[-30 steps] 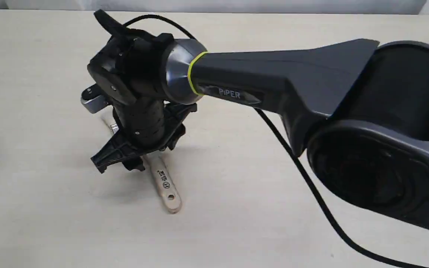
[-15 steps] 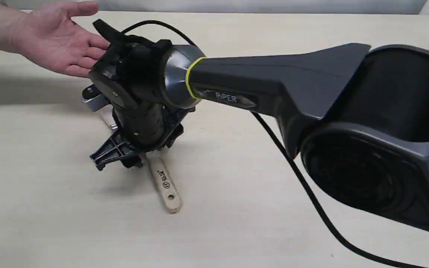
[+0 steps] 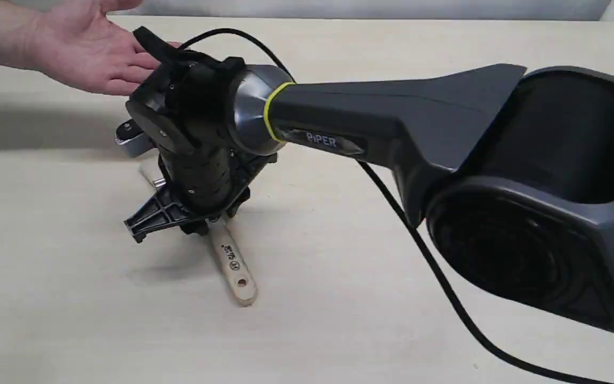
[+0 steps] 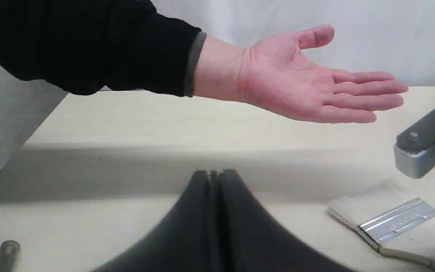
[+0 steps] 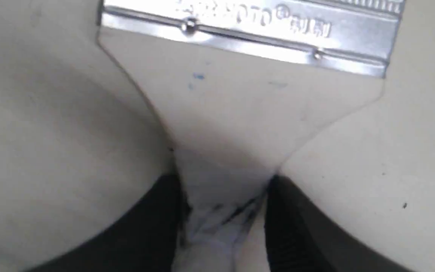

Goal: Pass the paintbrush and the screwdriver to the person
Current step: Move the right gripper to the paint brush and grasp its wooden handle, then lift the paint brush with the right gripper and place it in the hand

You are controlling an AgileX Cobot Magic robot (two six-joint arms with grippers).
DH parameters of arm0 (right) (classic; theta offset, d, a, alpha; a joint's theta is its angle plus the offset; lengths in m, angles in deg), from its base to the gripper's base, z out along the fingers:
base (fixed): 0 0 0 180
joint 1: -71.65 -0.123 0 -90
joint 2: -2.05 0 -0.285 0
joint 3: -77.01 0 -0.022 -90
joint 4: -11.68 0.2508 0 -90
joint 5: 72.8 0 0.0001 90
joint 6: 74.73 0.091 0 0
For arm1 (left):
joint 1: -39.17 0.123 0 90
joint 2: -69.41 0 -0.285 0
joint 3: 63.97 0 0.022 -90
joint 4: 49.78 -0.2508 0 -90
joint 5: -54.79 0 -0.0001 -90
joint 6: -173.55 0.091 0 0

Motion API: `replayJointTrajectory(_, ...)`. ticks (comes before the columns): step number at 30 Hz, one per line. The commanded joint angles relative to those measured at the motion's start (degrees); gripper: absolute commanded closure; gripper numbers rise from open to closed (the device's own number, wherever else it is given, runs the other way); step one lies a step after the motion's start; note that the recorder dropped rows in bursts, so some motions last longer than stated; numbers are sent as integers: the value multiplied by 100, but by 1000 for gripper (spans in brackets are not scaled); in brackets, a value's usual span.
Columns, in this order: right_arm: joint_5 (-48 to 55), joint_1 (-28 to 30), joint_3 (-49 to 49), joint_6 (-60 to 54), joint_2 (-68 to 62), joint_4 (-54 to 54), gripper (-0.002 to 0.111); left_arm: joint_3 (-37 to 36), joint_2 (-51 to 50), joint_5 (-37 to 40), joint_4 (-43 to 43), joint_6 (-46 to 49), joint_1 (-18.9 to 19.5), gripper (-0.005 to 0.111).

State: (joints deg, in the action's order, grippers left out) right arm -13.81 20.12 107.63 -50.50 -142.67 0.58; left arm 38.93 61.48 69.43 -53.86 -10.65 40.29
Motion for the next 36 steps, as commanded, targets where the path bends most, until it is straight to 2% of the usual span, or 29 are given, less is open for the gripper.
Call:
replayJointTrajectory(1, 576, 37, -62, -308, -136, -50, 104, -12, 14, -22, 26, -12, -47, 107)
replayJointTrajectory(8, 784, 22, -62, -951, 389, 394, 104, -12, 14, -34, 25, -12, -47, 107)
replayJointTrajectory(15, 910, 7, -62, -1613, 1487, 1110, 104, -12, 14, -34, 25, -12, -47, 107)
replayJointTrajectory(19, 739, 7, -62, -1638, 2125, 1110, 104, -12, 14, -34, 25, -12, -47, 107)
replayJointTrajectory(27, -1158, 7, -62, -1730, 2664, 1110, 104, -12, 14, -34, 25, -12, -47, 107)
replayJointTrajectory(36, -2368, 7, -62, -1803, 1698, 1041, 104, -12, 14, -37, 2, -12, -47, 107)
